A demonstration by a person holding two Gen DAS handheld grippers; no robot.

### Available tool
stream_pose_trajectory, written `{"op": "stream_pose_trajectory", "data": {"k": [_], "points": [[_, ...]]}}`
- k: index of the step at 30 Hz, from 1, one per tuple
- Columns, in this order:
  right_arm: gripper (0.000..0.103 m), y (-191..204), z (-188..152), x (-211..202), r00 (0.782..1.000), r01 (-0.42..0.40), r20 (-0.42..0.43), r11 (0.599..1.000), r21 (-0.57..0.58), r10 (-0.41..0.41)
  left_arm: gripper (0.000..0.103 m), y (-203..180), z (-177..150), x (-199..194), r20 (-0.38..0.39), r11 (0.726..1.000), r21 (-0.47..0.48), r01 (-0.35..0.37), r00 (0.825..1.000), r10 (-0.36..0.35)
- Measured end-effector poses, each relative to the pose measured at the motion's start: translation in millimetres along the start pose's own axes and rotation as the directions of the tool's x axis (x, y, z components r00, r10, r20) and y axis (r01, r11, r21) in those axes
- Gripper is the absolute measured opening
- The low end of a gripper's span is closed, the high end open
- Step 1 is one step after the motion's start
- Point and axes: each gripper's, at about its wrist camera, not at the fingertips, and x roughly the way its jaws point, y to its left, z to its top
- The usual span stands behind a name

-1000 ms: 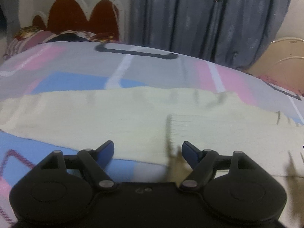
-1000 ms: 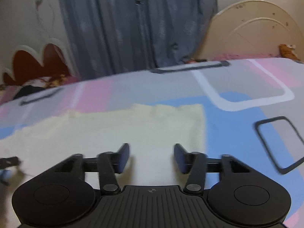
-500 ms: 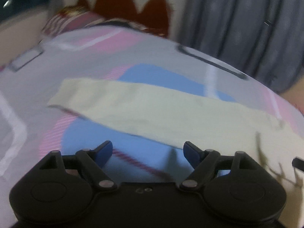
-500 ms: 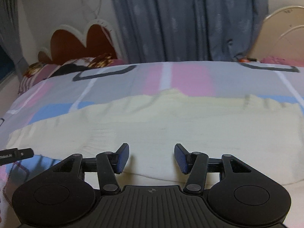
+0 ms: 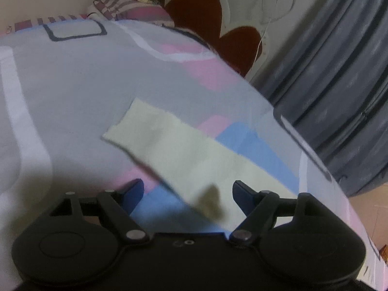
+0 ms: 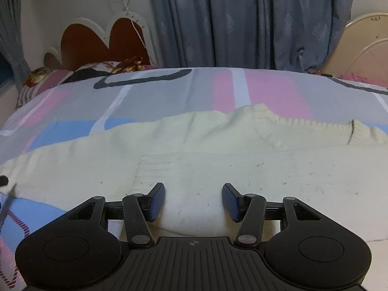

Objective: Fold small clothes

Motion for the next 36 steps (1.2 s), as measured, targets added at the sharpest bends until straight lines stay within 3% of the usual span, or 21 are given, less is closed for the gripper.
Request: {"op": "stream_pose_trajectory", "data": {"k": [5,7,10,13,18,22,27,31,36], "points": [[0.053,-2.3,-1.9,-0.8,1.000,0.010,0.011,1.000,-0.006,-0.010,0.031,9.6,5.2,6.5,0.040,1.000,-0.029,-0.011,0.999,0.012],[0.053,-4.9,-1.3,-4.8,1.000,0.014,0.026,1.000,0.007,-0.014,0.003,11.9,6.0,6.5,0.037,0.999,-0.034,-0.013,0.999,0.014],[0.052,-6.1,-4.6,-3.1,0.999,0.043,0.020,0.999,-0.017,-0.043,0.003,9.1,4.0,-1.5,0.049,1.000,-0.007,-0.008,0.999,0.008],[0.052,2.5,-14.8,3.8,0.997,0.071,0.026,0.990,-0.120,-0.069,0.003,-6.8,4.9,-14.1,0.089,0.999,0.050,0.019,0.996,-0.024],[0.053,-16.0,-2.9,-5.6,0.999,0.001,0.032,1.000,0.027,-0.002,0.003,-60.0,-0.5,-46.8,0.111,0.970,0.206,0.128,0.982,-0.154],[0.053,-38.8,-3.1,-24.1,0.998,-0.042,0.053,0.991,0.124,0.036,0.003,-122.2,-21.8,-64.9,0.054,0.905,0.342,0.255,0.956,-0.289],[0.053,-76.7,-6.1,-51.9,0.997,-0.018,0.071,0.985,0.174,0.006,0.003,-201.1,-71.9,-68.7,-0.083,0.805,0.437,0.401,0.909,-0.408],[0.053,-109.4,-11.4,-77.0,0.996,0.017,0.084,0.981,0.192,-0.034,0.003,-254.2,-121.5,-61.5,-0.189,0.731,0.491,0.474,0.877,-0.442],[0.053,-143.7,-24.5,-99.6,0.993,0.053,0.091,0.977,0.204,-0.073,0.003,-290.8,-177.2,-51.3,-0.305,0.672,0.522,0.525,0.851,-0.428]]}}
